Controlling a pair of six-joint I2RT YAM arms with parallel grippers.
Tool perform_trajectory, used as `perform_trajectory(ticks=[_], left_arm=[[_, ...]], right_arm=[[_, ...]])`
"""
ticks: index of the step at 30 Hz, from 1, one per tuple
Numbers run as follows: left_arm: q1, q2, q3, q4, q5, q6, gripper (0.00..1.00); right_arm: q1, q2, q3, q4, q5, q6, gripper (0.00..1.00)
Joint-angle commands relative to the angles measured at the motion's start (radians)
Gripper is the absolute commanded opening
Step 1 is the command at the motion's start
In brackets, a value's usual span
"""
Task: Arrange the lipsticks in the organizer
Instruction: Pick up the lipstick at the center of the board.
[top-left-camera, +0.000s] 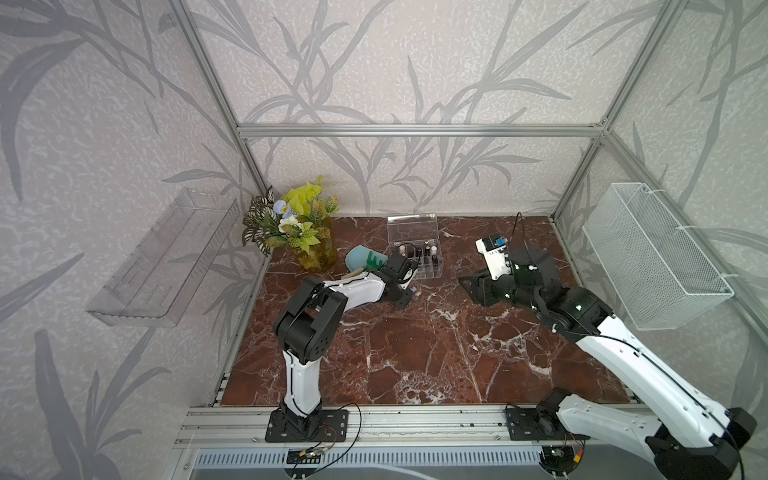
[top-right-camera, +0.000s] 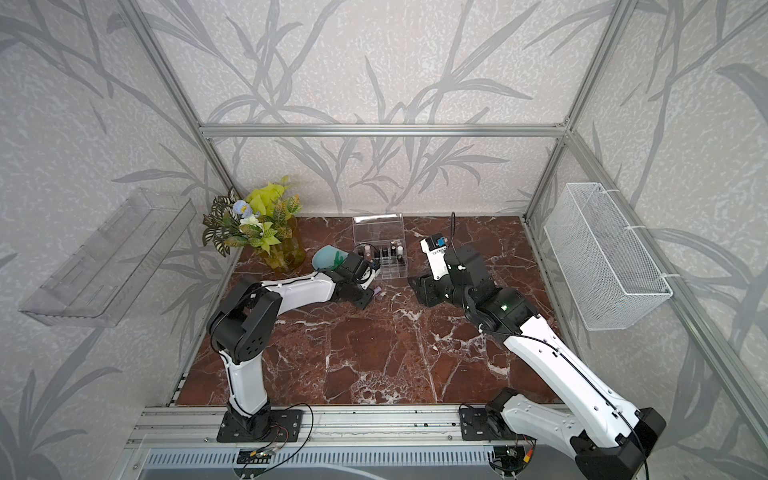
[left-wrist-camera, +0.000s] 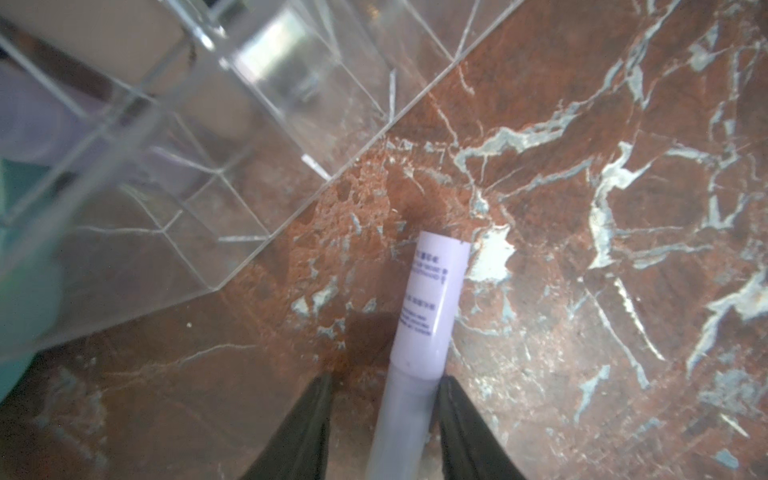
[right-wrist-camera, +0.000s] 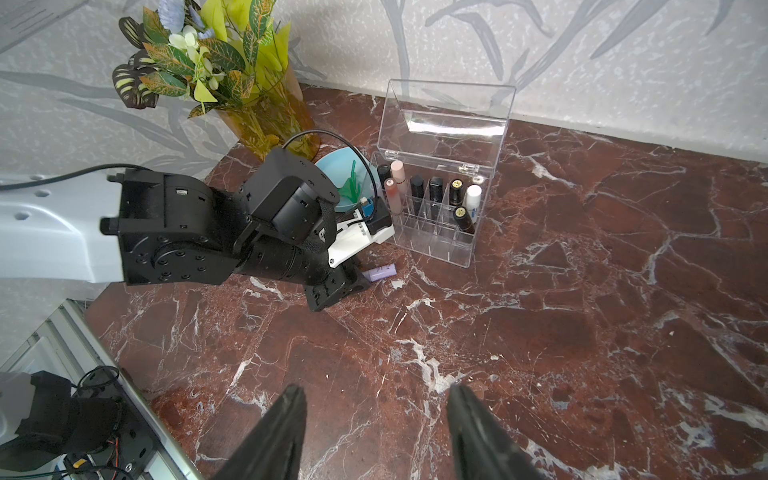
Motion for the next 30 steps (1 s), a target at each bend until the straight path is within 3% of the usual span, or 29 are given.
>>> perform_trajectory(ticks=[1, 7, 13, 24, 30], left_arm=[[-0.006, 0.012, 0.001, -0.081, 0.007, -0.001, 0.42], [-0.009, 0.007, 0.002, -0.095, 0.006, 0.005, 0.4], [-0.011, 0.015, 0.01, -0.111, 0.009, 0.006, 0.32], [-0.018, 0.003, 0.002, -0.123, -0.004, -0.001, 0.31], [-0.026, -0.032, -0.014, -0.127, -0.009, -0.011, 0.18]], right_arm=[[-0.006, -0.02, 0.005, -0.023, 0.006, -0.008, 0.58], [-0.009, -0.018, 0.007, -0.021, 0.004, -0.008, 0.58], [-0.01, -0.021, 0.01, -0.028, 0.004, -0.011, 0.58], [-0.015, -0.04, -0.011, -0.028, 0.004, -0.002, 0.58], [-0.017, -0.046, -0.029, -0.022, -0.005, 0.007, 0.58]])
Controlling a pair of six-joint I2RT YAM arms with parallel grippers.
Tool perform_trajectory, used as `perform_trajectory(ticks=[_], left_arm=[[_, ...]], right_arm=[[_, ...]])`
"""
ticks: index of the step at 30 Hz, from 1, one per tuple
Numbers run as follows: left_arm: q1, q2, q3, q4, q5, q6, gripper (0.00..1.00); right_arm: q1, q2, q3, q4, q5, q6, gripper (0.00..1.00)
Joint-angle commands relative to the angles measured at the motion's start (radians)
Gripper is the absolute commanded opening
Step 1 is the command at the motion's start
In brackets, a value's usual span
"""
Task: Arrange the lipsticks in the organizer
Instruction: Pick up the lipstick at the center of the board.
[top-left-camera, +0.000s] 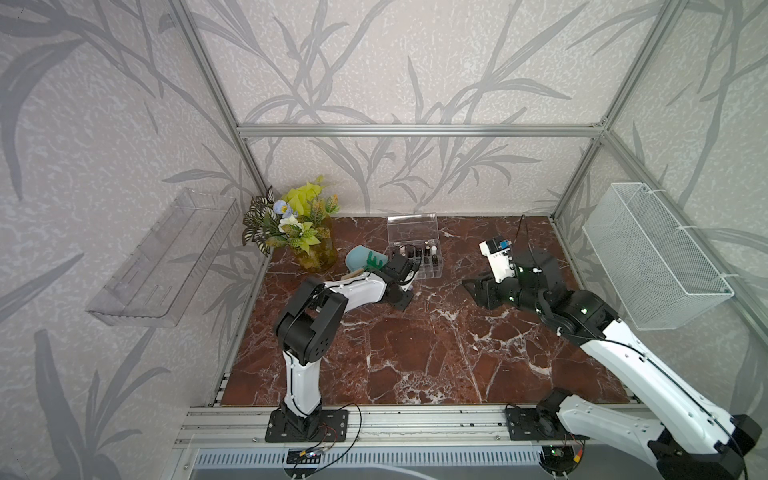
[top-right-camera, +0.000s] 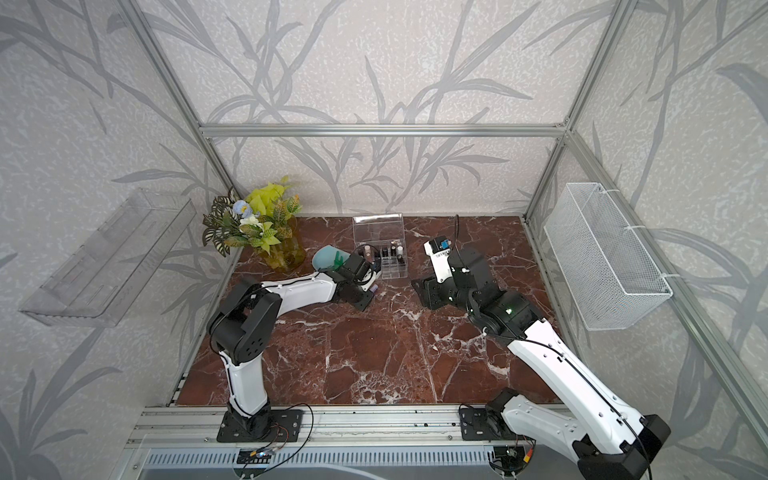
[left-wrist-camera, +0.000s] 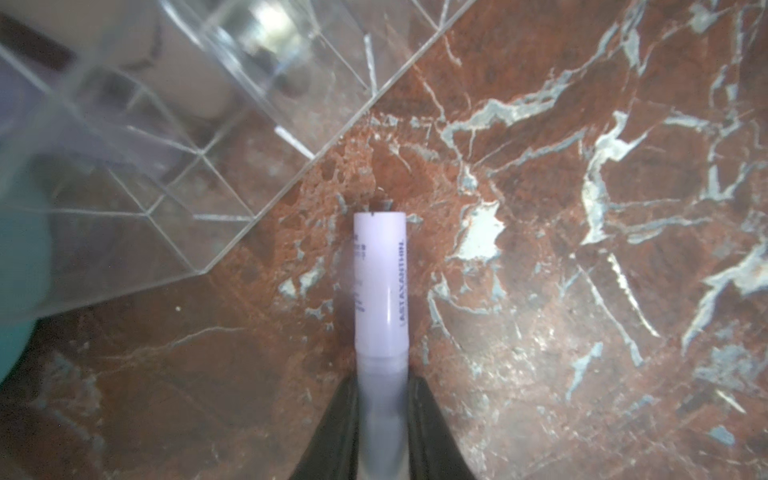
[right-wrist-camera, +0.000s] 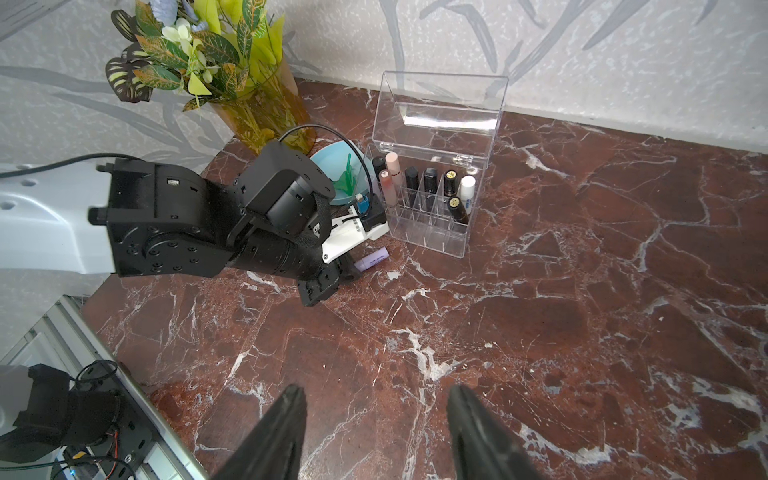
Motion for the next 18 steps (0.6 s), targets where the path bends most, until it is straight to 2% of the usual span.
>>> perform_trajectory(ticks=[1, 10, 15, 17, 18], left_arm=[[-0.01, -0.03, -0.021, -0.079, -0.002, -0.009, 0.17], [-0.013, -0.13, -0.024, -0.048, 0.08, -0.035, 0.12], [-0.016, -0.234, 0.011, -0.043, 0.274, -0.049, 0.12], [-0.017, -0.269, 0.026, -0.042, 0.348, -0.057, 0.12], [-0.018, -0.289, 0.032, -0.042, 0.384, -0.061, 0.12]], right_arm=[[-0.005, -0.015, -0.012, 0.005, -0.007, 0.008, 0.58], [-0.019, -0.027, 0.013, -0.023, -0.034, 0.019, 0.58], [-0.057, -0.008, 0.052, -0.054, -0.088, 0.039, 0.58], [-0.101, 0.014, 0.066, -0.066, -0.155, 0.051, 0.59], [-0.129, 0.024, 0.071, -0.067, -0.206, 0.06, 0.64]])
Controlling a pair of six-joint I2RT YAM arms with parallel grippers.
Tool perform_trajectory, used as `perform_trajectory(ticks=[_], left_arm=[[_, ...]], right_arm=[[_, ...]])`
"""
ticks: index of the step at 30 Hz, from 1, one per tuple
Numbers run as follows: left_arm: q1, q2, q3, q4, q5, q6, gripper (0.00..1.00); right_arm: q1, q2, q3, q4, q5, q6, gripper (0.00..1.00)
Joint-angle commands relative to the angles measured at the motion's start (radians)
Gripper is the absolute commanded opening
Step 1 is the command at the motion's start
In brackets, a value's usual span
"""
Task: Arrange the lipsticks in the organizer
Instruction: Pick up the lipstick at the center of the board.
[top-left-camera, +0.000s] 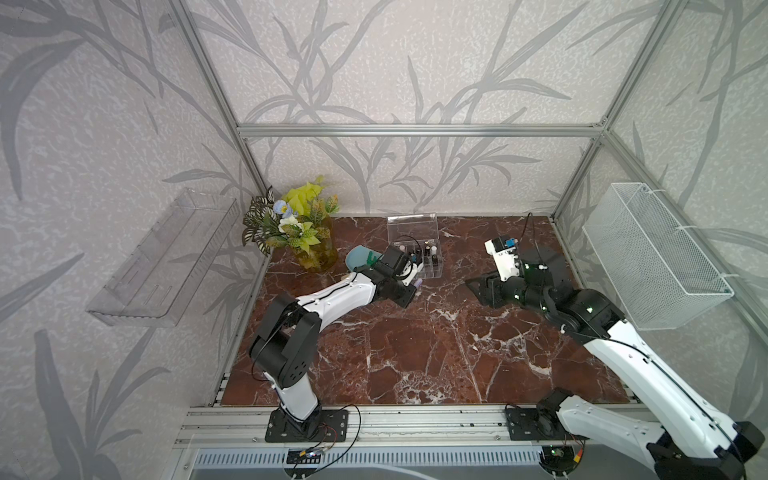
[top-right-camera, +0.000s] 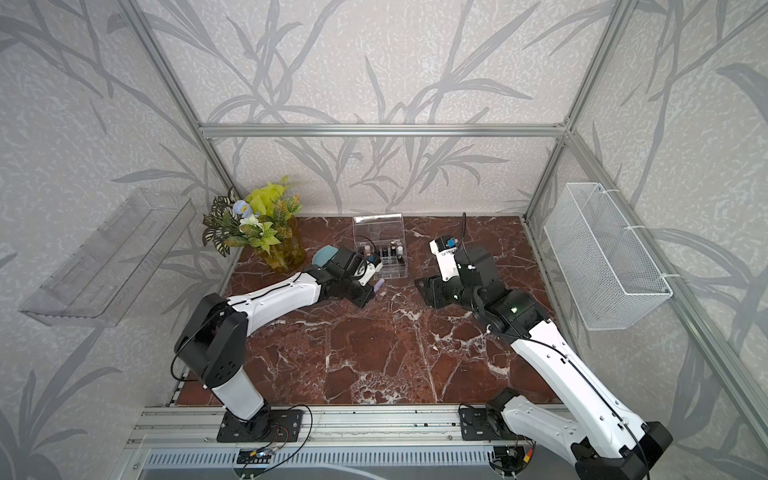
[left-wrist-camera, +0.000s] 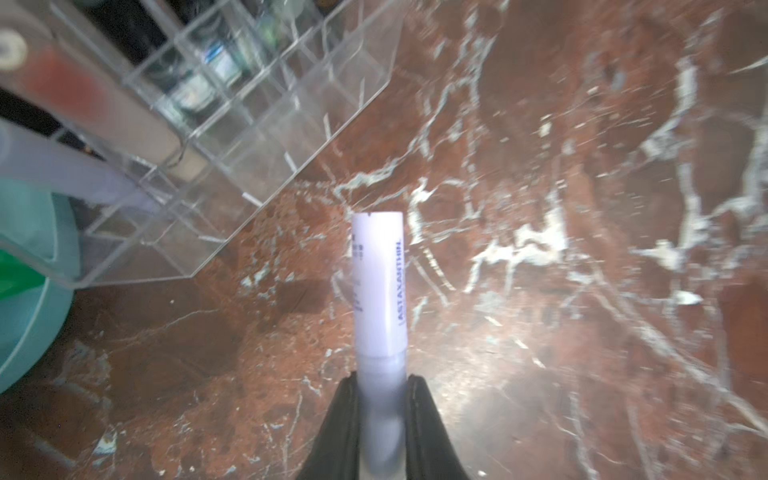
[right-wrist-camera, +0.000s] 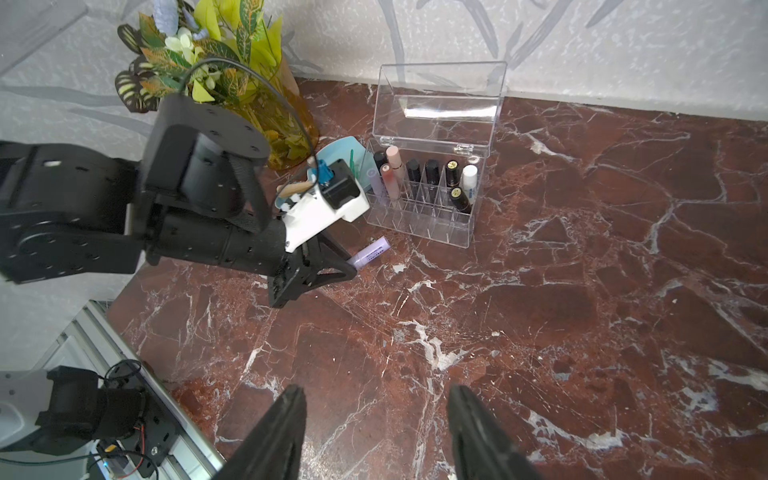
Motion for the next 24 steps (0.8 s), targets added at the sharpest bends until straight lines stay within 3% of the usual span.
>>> perform_trajectory(ticks=[1, 6, 9, 17, 24], left_arm=[[-0.009, -0.071, 0.043, 0.004, 0.181, -0.022, 0.12], [-0.009, -0.159, 0.027, 0.047, 0.35, -0.047, 0.12], [-0.009, -0.205, -0.001, 0.104, 0.431, -0.077, 0.12], [-0.01, -0.278, -0.069, 0.295, 0.593, -0.189, 0.11], [-0.011, -0.293, -0.074, 0.325, 0.622, -0.215, 0.12]], right_arm=[[-0.075, 0.031, 0.042, -0.02, -0.156, 0.038, 0.67], [-0.211, 0.102, 0.06, 0.041, -0.493, 0.117, 0.78], [-0.231, 0.152, 0.08, 0.071, -0.597, 0.148, 0.78], [-0.232, 0.241, 0.114, 0.093, -0.697, 0.16, 0.7], [-0.228, 0.263, 0.088, 0.152, -0.733, 0.192, 0.68]])
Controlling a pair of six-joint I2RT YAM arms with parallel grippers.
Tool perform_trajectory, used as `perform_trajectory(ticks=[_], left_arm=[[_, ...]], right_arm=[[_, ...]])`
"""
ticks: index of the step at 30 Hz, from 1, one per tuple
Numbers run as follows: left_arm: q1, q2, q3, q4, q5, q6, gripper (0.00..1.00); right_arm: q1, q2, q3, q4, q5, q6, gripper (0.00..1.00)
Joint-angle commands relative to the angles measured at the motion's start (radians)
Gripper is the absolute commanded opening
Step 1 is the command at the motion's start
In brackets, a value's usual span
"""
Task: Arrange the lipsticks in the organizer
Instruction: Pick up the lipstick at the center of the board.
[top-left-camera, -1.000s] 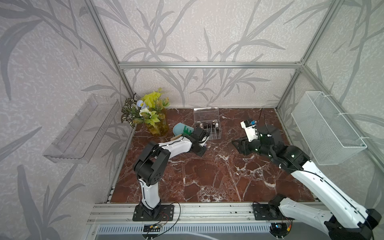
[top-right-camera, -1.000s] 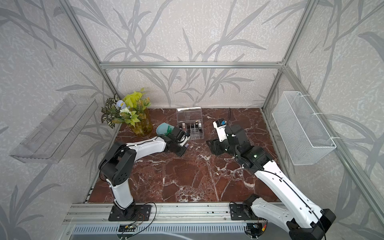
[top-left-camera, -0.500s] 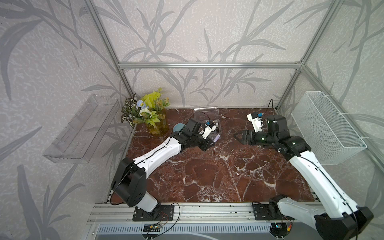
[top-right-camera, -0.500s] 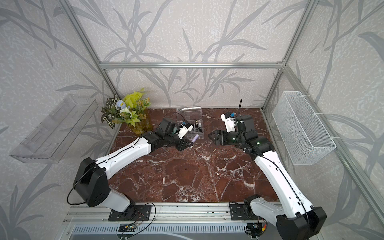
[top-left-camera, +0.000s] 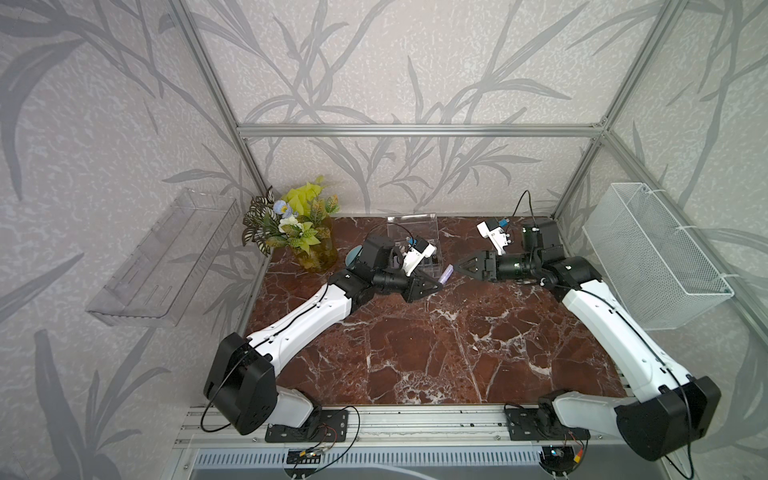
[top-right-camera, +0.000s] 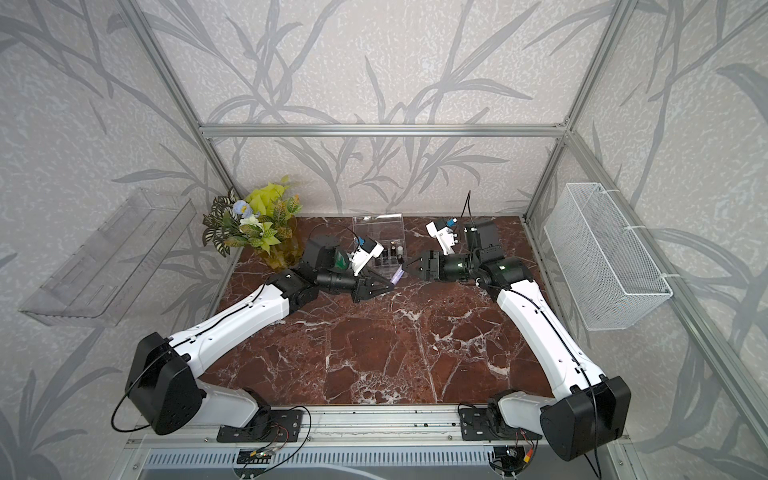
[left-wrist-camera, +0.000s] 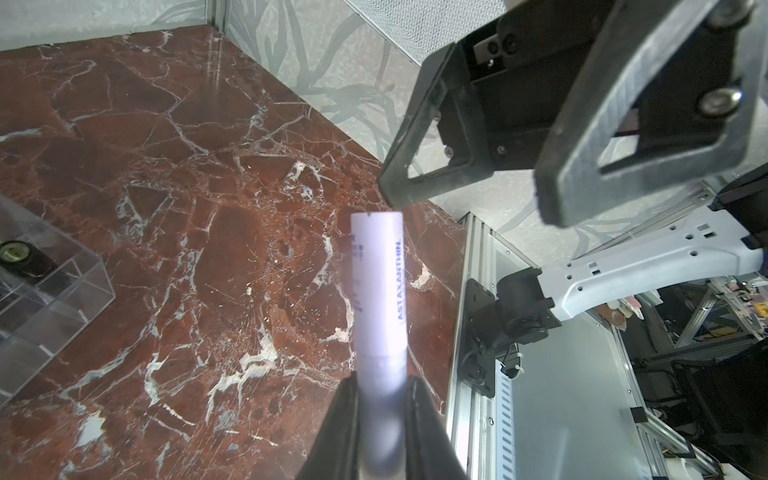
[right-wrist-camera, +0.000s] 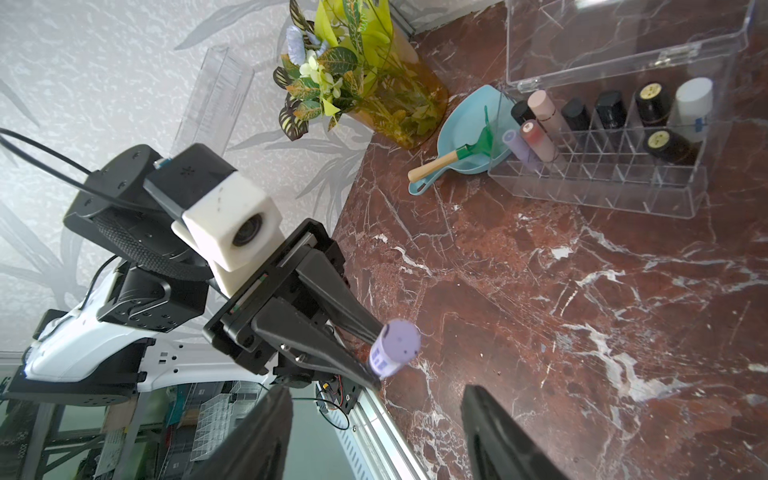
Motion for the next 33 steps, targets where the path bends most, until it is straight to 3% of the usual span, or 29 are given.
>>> perform_trajectory(ticks=[1, 33], left_arm=[[-0.005, -0.034, -0.01, 0.062, 0.055, -0.031, 0.11], [-0.006, -0.026, 0.001, 0.092, 0.065, -0.059, 0.11]], right_arm=[[0.002, 0.017, 0.002, 0.054, -0.04, 0.018, 0.67], [0.066, 0.044, 0.031, 0.109, 0.029, 0.022, 0.36]])
